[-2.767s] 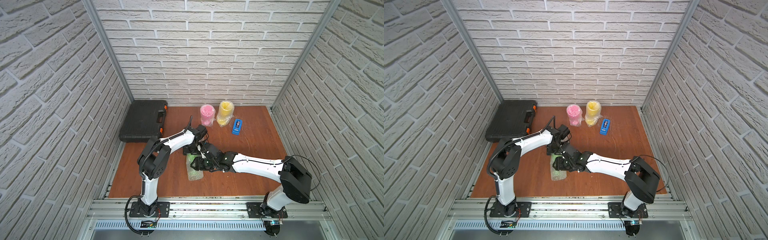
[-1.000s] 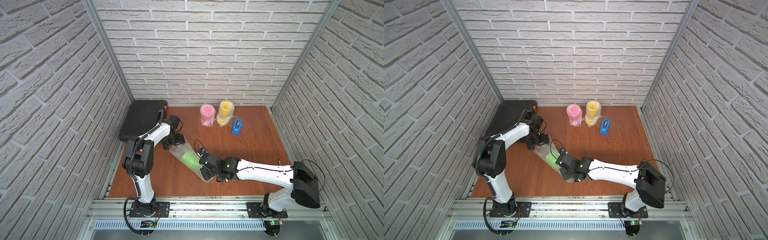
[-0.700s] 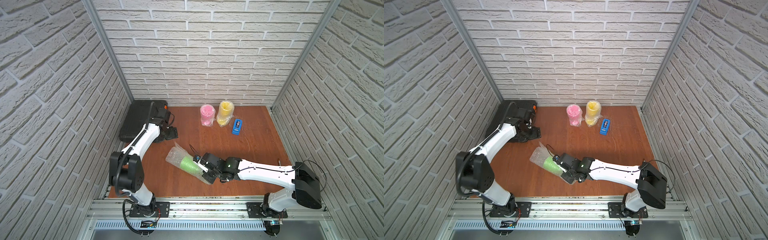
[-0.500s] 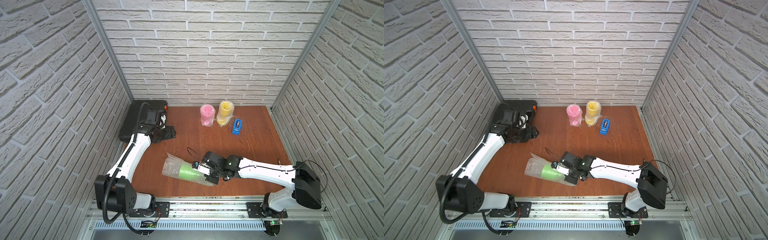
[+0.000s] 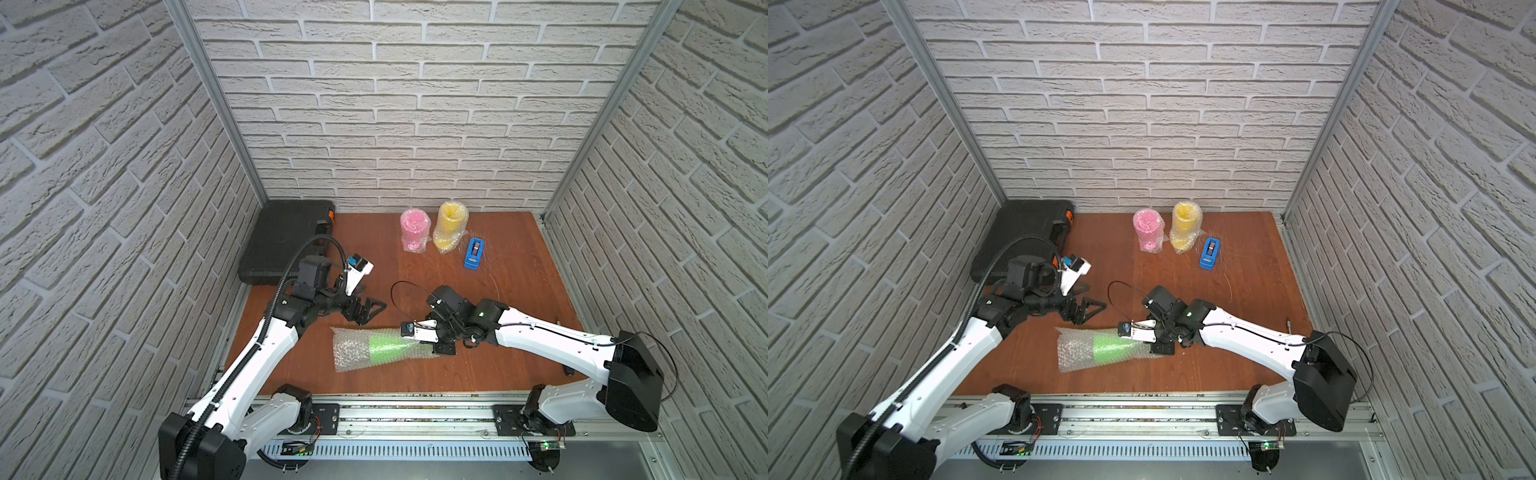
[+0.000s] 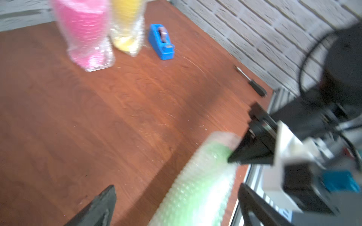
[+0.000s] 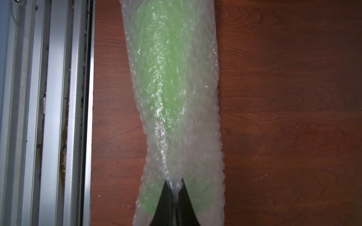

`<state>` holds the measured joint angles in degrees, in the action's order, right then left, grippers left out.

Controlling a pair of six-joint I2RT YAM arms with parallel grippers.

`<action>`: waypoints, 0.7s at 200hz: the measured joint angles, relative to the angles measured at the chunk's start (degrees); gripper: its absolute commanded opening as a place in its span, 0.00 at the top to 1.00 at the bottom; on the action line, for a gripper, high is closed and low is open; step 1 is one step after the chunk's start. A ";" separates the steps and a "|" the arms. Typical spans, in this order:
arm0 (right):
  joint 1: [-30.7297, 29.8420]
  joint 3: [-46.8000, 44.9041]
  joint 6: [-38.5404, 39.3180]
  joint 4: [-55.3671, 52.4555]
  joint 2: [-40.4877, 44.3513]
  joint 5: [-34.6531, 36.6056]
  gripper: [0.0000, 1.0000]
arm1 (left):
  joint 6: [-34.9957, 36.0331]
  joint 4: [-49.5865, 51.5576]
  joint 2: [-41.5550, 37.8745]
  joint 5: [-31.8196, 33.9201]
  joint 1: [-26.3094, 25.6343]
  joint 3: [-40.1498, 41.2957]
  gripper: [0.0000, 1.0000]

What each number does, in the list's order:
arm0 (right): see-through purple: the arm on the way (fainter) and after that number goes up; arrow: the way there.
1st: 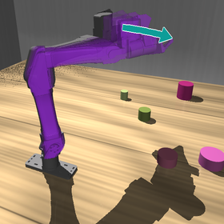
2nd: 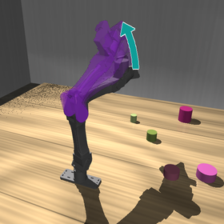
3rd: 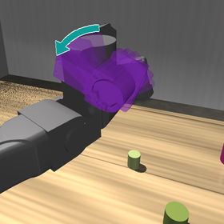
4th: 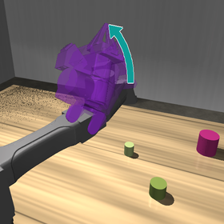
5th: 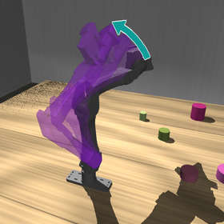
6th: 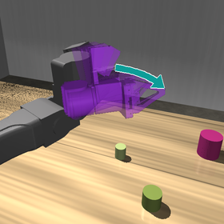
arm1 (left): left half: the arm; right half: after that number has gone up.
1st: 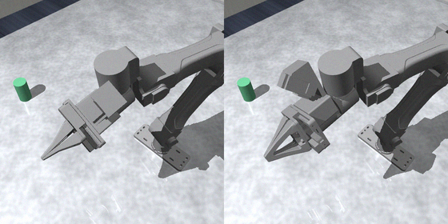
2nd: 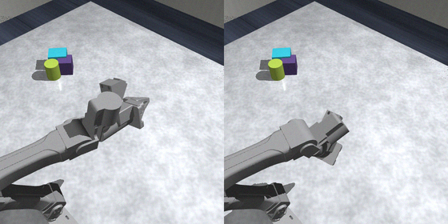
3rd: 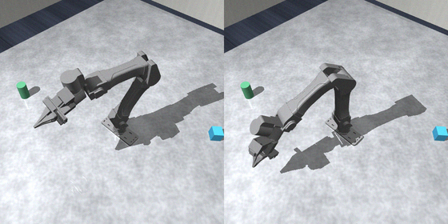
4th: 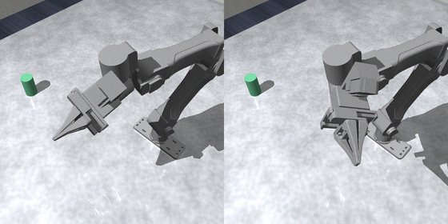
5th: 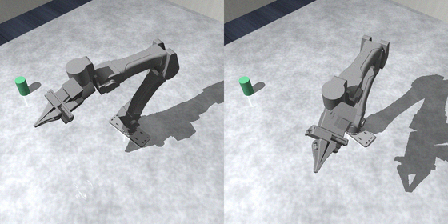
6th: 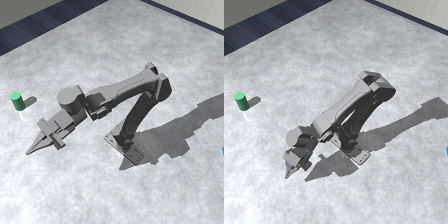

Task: Wrap wine glasses in bubble wrap
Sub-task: Adjust the bubble wrap at the center of the board.

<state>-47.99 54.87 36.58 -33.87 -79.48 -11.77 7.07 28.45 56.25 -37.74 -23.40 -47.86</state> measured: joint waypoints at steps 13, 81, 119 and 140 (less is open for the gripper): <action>1.11 0.00 0.42 0.02 0.00 -1.18 0.97 | 6.23 1.46 -1.09 0.04 -3.48 0.83 0.21; 3.98 0.02 0.74 0.04 0.00 -5.53 0.98 | 22.25 4.61 3.08 8.31 -14.12 6.08 0.15; 4.90 0.17 0.68 -0.07 -0.33 -7.89 0.97 | 25.62 4.90 5.31 12.68 -16.06 7.21 0.24; 5.57 0.52 0.52 -0.33 -1.16 -8.92 0.97 | 26.88 5.07 7.85 14.91 -17.05 7.17 0.31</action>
<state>-42.41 55.40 37.10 -34.20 -80.64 -20.69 33.95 33.52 64.10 -22.83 -40.45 -40.69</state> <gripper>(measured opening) 0.053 0.718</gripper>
